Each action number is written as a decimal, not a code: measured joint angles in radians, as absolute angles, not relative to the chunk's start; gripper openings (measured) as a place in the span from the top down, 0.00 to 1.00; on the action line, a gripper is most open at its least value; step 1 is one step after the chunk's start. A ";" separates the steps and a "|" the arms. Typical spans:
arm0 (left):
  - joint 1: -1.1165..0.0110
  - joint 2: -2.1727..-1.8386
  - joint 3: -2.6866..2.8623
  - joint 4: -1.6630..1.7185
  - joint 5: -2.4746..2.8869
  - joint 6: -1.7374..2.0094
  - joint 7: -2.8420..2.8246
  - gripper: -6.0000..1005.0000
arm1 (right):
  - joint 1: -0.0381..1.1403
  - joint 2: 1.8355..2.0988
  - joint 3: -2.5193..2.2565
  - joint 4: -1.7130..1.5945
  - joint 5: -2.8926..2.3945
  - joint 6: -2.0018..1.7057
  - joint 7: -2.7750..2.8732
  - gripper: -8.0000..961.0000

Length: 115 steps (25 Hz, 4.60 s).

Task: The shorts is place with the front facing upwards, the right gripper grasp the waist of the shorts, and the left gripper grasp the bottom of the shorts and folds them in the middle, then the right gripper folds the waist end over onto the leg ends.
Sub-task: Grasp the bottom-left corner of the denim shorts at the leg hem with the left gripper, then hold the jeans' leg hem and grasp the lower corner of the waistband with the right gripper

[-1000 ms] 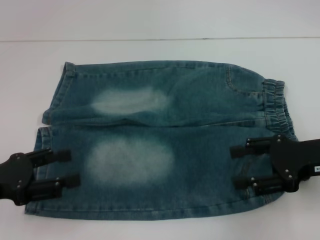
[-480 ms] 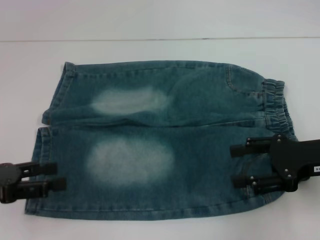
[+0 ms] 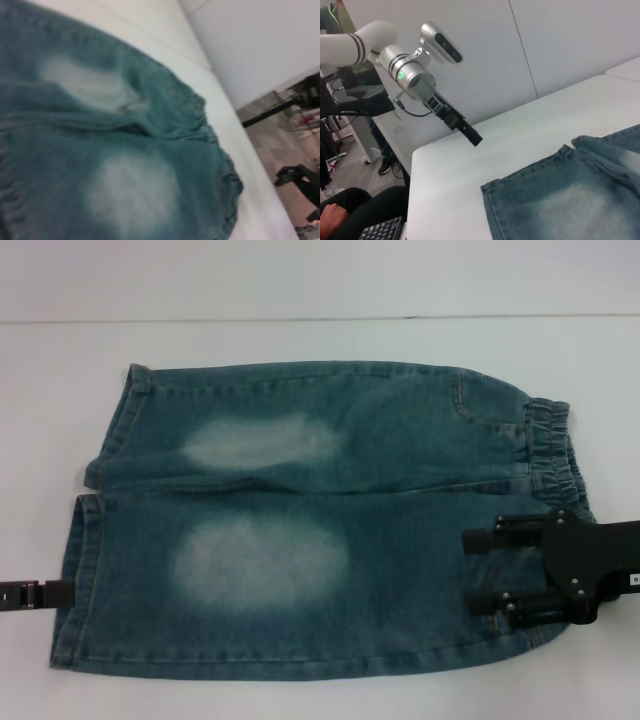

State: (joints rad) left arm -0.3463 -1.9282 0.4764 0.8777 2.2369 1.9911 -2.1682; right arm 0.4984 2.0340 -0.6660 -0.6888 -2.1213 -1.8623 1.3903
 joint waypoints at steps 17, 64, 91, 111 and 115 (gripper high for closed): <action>-0.467 -1.933 0.489 0.864 2.570 1.825 -2.368 0.14 | 0.498 2.054 -0.667 -0.689 -2.128 -1.855 1.378 0.18; -0.525 -1.993 0.571 0.855 2.665 1.771 -2.366 0.15 | 0.499 2.057 -0.671 -0.682 -2.128 -1.826 1.376 0.20; -0.529 -2.003 0.567 0.893 2.640 1.754 -2.343 0.95 | 0.515 2.050 -0.610 -0.697 -2.121 -1.812 1.482 0.21; -0.527 -1.990 0.554 0.954 2.455 1.757 -2.300 0.96 | 0.670 1.960 -0.647 -1.072 -2.663 -1.902 2.027 0.22; -0.526 -1.993 0.554 0.947 2.450 1.754 -2.282 0.97 | 0.691 1.971 -0.712 -1.062 -2.758 -1.896 2.009 0.22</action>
State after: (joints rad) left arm -0.5263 -1.9933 0.5537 0.9466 2.4503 1.7540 -2.2823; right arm 0.6912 1.9709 -0.7121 -1.0621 -2.7585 -1.8955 2.0093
